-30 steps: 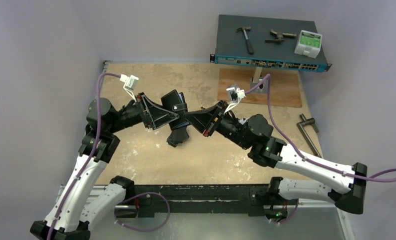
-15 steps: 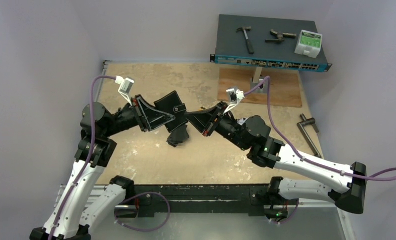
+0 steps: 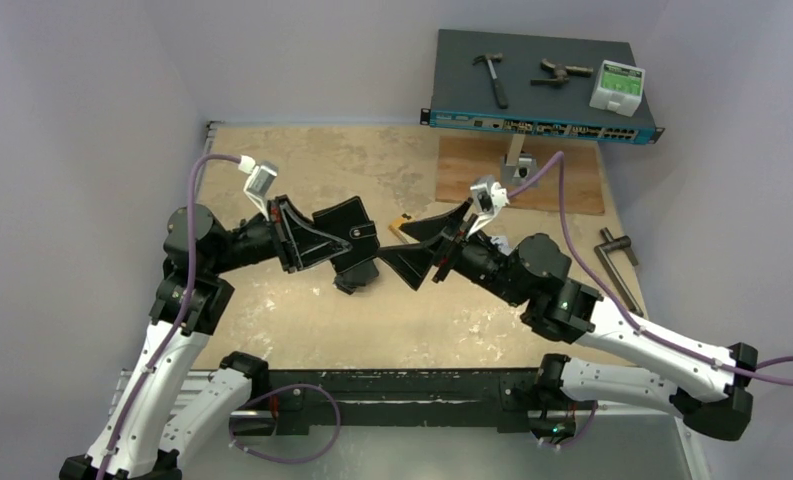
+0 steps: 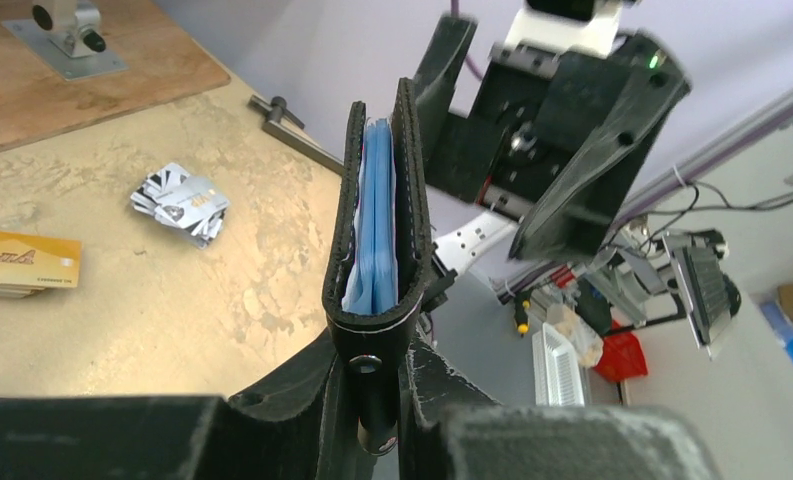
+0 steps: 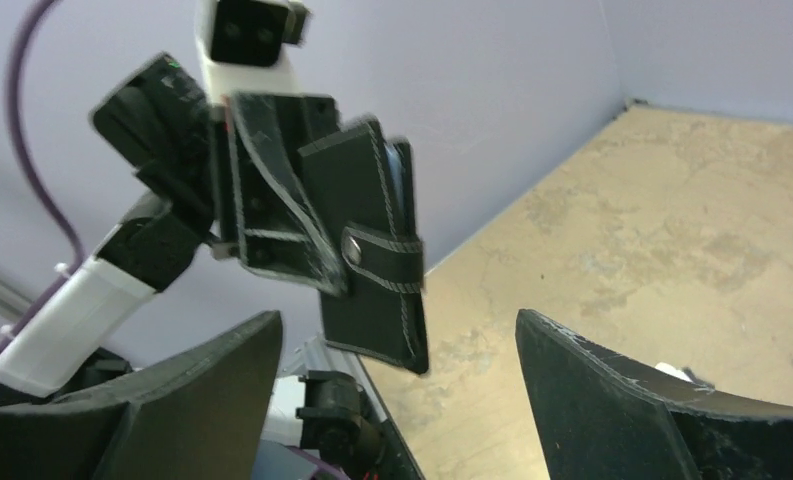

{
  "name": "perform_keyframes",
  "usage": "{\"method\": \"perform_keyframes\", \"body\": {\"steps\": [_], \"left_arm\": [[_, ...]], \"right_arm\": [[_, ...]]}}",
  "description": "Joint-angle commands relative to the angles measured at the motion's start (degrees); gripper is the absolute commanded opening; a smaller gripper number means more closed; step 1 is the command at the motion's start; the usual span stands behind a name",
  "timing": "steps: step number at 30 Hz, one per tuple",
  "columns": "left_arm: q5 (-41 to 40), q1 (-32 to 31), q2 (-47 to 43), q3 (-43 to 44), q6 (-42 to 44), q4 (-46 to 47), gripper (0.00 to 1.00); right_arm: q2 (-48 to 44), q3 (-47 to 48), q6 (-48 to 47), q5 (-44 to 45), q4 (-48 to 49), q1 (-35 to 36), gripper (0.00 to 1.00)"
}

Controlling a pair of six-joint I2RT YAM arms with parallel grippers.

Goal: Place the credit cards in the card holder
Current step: Open the card holder at the center of the board.

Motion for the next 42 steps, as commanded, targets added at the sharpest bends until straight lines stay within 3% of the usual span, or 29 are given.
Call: {"method": "perform_keyframes", "body": {"steps": [1, 9, 15, 20, 22, 24, 26, 27, 29, 30, 31, 32, 35, 42], "left_arm": [[6.94, -0.08, -0.14, 0.92, 5.29, -0.57, 0.00], [12.78, -1.57, -1.17, 2.51, 7.87, -2.11, 0.00], [14.56, -1.85, -2.04, 4.21, 9.05, -4.10, 0.00], [14.95, -1.88, -2.74, 4.99, 10.12, -5.21, 0.00], [14.99, -1.90, -3.01, 5.19, 10.33, -5.76, 0.00], [15.13, -2.02, -3.19, 5.39, 11.14, -6.99, 0.00], [15.01, -2.04, -3.45, 5.41, 12.06, -7.89, 0.00], [14.74, -2.03, -3.62, 5.42, 12.63, -8.56, 0.01], [14.13, -2.04, -3.81, 5.40, 13.91, -10.19, 0.04], [13.89, -1.99, -3.83, 5.44, 14.44, -10.93, 0.11], [13.81, -2.03, -3.90, 5.48, 14.66, -11.34, 0.33], [13.72, -2.02, -3.92, 5.62, 14.77, -11.45, 0.45], [13.07, -2.04, -3.91, 6.97, 14.52, -11.55, 0.66], [13.27, -2.03, -2.41, 8.66, 11.62, -6.74, 0.67]], "right_arm": [[0.81, 10.11, -8.50, -6.70, -6.82, -0.32, 0.90], [7.92, 18.34, -10.33, -22.56, -7.33, -3.53, 0.93], [11.60, 20.70, -10.34, -26.46, -8.48, -3.59, 0.90], [12.84, 20.95, -9.88, -26.75, -9.81, -3.61, 0.80], [13.12, 21.05, -9.31, -27.67, -9.10, -3.57, 0.67], [13.19, 21.32, -8.83, -28.70, -7.88, -3.55, 0.41], [13.15, 21.55, -8.28, -29.23, -7.08, -3.55, 0.07], [12.99, 21.49, -8.02, -29.62, -6.64, -3.57, 0.00], [12.60, 20.87, -7.22, -30.32, -5.64, -3.55, 0.00], [12.41, 20.64, -7.09, -29.98, -5.50, -3.55, 0.00], [12.24, 20.38, -7.11, -29.78, -5.75, -3.56, 0.00], [12.07, 20.04, -7.19, -29.96, -5.96, -3.49, 0.00], [10.77, 17.91, -7.36, -30.08, -6.85, -3.49, 0.00], [10.05, 16.17, -7.77, -32.84, -7.58, -3.41, 0.00]]}}
